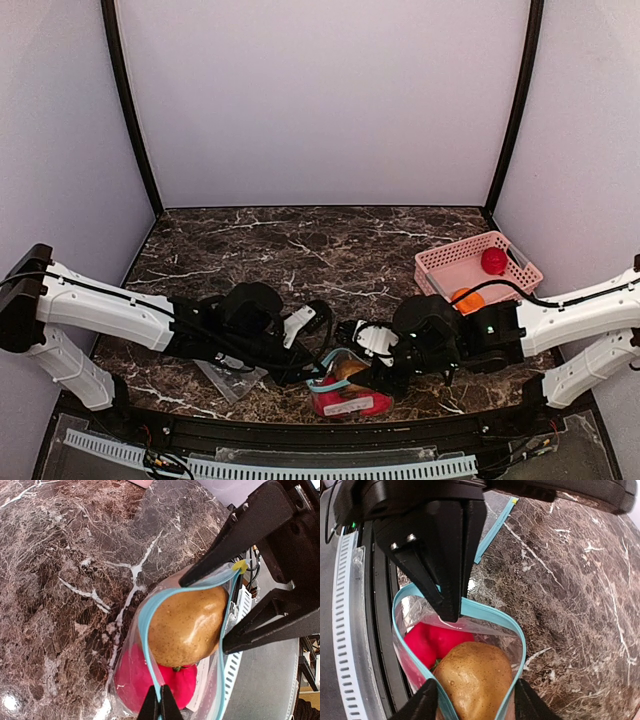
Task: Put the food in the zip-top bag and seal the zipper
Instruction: Place the zipper food storage bag at the center of the board.
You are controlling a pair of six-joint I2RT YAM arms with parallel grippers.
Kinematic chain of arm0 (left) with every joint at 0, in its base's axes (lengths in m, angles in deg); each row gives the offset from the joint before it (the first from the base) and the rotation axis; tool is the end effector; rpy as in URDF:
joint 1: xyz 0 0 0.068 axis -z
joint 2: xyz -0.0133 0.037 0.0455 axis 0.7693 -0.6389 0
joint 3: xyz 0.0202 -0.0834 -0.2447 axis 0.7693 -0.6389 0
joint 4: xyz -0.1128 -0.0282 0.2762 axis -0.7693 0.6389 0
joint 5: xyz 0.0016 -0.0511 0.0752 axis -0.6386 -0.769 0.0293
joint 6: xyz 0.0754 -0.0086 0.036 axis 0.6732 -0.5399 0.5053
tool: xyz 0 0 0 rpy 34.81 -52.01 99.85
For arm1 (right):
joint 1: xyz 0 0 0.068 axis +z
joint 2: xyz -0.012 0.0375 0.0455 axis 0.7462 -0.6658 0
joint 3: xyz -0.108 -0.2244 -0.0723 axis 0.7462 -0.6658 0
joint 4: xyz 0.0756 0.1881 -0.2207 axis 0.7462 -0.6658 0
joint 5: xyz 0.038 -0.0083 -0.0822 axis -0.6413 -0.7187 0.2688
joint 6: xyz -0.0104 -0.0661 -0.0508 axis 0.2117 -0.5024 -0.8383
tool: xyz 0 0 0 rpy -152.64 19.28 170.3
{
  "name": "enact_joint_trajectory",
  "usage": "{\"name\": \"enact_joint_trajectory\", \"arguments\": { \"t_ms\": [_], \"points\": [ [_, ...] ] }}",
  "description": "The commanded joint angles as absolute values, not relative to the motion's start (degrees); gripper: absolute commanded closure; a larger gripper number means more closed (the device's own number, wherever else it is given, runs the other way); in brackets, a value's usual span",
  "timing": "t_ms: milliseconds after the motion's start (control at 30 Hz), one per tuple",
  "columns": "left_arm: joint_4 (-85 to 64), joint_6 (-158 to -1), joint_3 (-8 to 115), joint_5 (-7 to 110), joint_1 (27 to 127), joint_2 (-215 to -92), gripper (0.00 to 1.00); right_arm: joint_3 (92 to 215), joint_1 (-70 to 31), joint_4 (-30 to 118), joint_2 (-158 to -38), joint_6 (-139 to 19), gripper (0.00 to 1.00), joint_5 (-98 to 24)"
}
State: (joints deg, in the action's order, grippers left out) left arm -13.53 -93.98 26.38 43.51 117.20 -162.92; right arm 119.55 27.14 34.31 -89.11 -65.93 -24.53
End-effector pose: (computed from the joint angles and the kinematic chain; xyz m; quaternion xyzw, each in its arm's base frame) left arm 0.1279 -0.3522 0.1441 0.3670 0.7992 -0.4188 0.2263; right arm 0.0897 0.3194 0.1616 -0.5356 0.7341 0.2256 0.3512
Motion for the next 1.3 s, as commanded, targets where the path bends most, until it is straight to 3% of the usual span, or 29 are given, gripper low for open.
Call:
{"name": "enact_joint_trajectory", "arguments": {
  "t_ms": [0, 100, 200, 367, 400, 467, 533, 567, 667, 733, 833, 900, 967, 1033, 1133, 1267],
  "points": [
    [-12.01, -93.27, 28.19, 42.33, 117.26, -163.36, 0.99, 121.4, 27.65, 35.47, -90.69, -66.46, 0.58, -24.44],
    [-11.78, -93.23, 28.47, 42.36, 117.26, -163.61, 0.99, 121.13, 27.74, 35.32, -91.48, -65.53, 0.7, -25.13],
    [-11.26, -93.29, 28.69, 42.82, 117.26, -163.77, 0.99, 120.48, 27.72, 35.49, -91.83, -64.57, 0.75, -25.39],
    [-10.63, -93.79, 28.7, 44.59, 117.2, -163.33, 0.99, 119.32, 27.78, 35.93, -91.04, -63.35, 0.99, -25.24],
    [-10.7, -93.94, 28.64, 45.1, 117.14, -163.16, 0.99, 119.14, 27.83, 36.01, -90.81, -63.31, 1.0, -25.13],
    [-10.7, -94.07, 28.51, 46.02, 117.03, -162.55, 0.92, 118.68, 27.8, 36.26, -90.33, -62.91, 1.0, -25.0],
    [-10.75, -93.99, 28.23, 46.99, 116.74, -161.68, 0.76, 118.2, 27.85, 36.45, -89.79, -62.54, 1.0, -24.77],
    [-10.79, -93.87, 28.01, 47.33, 116.56, -160.97, 0.63, 117.87, 27.79, 36.61, -89.45, -62.35, 1.0, -24.61],
    [-10.73, -92.36, 27.66, 48.62, 116.23, -159.27, 0.4, 117.14, 27.81, 37.18, -88.29, -61.42, 1.0, -24.58],
    [-10.32, -91.26, 27.51, 49.47, 115.97, -157.9, 0.28, 116.77, 27.79, 37.68, -87.36, -60.87, 1.0, -24.88],
    [-9.41, -89.89, 27.88, 50.08, 115.36, -156.44, 0.18, 116.96, 27.77, 37.62, -85.67, -59.57, 1.0, -25.35],
    [-7.6, -89.25, 28.69, 50.53, 115.11, -156.07, 0.15, 117.81, 27.77, 36.76, -84.32, -57.49, 0.81, -24.28],
    [-7.05, -89.07, 29.12, 50.8, 114.88, -155.75, 0.13, 118.42, 27.77, 36.2, -82.33, -55.28, 0.5, -22.71],
    [-7.32, -89.28, 29.12, 50.62, 114.57, -155.56, 0.12, 118.48, 27.69, 35.58, -79.44, -52.92, 0.36, -20.11],
    [-7.91, -89.98, 28.71, 50.37, 114.31, -155.72, 0.11, 118.61, 26.79, 32.51, -76.58, -48.37, 0.23, -15.75],
    [-8.33, -90.39, 28.67, 49.49, 114.28, -157.04, 0.12, 119.71, 24.15, 25.57, -74.89, -40.99, 0.19, -13.31]
  ]
}}
